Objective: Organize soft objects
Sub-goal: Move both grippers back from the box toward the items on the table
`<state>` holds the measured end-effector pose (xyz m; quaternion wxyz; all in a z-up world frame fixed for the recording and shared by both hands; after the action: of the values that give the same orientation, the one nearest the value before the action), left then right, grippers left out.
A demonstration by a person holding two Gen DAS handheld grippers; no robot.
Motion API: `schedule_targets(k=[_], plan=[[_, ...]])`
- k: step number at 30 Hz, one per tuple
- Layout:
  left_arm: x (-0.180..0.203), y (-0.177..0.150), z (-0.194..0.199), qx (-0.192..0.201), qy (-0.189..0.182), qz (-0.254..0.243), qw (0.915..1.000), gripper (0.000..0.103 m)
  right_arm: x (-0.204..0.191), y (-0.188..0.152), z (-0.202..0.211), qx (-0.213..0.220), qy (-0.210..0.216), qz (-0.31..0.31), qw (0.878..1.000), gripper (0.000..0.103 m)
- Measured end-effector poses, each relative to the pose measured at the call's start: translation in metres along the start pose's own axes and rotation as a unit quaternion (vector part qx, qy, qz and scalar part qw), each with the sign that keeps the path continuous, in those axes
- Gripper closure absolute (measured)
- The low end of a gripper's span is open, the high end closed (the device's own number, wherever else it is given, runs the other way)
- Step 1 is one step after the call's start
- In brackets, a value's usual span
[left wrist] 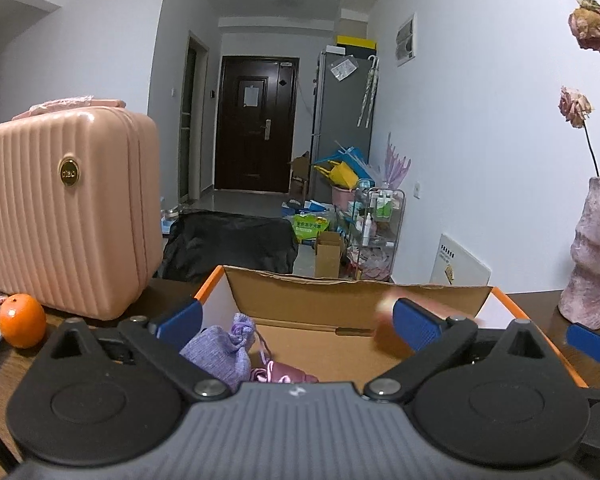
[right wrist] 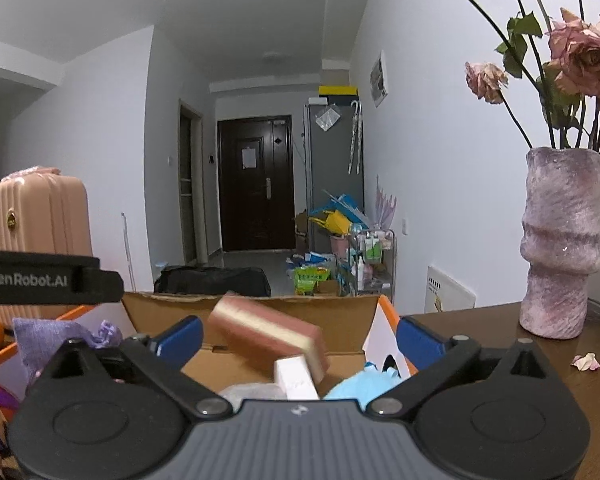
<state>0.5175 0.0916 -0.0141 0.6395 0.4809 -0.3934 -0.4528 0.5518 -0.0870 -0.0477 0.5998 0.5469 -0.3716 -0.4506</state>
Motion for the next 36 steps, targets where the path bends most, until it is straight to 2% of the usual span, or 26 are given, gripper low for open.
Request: schedule_targets(k=[17, 25, 36], plan=[[-0.003, 0.003, -0.001, -0.014, 0.011, 0.009, 0.9998, 0.000, 0.000, -0.001, 0.003, -0.002, -0.011, 0.008, 1.000, 0.000], [-0.010, 0.004, 0.015, -0.012, 0.008, 0.020, 0.9997, 0.000, 0.008, -0.002, 0.023, 0.006, -0.021, 0.004, 1.000, 0.000], [-0.016, -0.007, 0.047, -0.014, 0.013, 0.009, 0.9998, 0.000, 0.009, -0.006, 0.059, 0.006, -0.027, 0.010, 1.000, 0.000]])
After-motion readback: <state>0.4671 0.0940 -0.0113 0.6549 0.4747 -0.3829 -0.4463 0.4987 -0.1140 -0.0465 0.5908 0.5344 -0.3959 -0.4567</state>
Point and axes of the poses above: each gripper's, at about its wrist camera, not at the fingertips, and z roughly against the way its jaws point, x to its right, y to its top, the point moved 3 cm from there along -z, roughly the way its jaws point, and after that the axes turned 6 degrees about x, right-handed, at the moved point
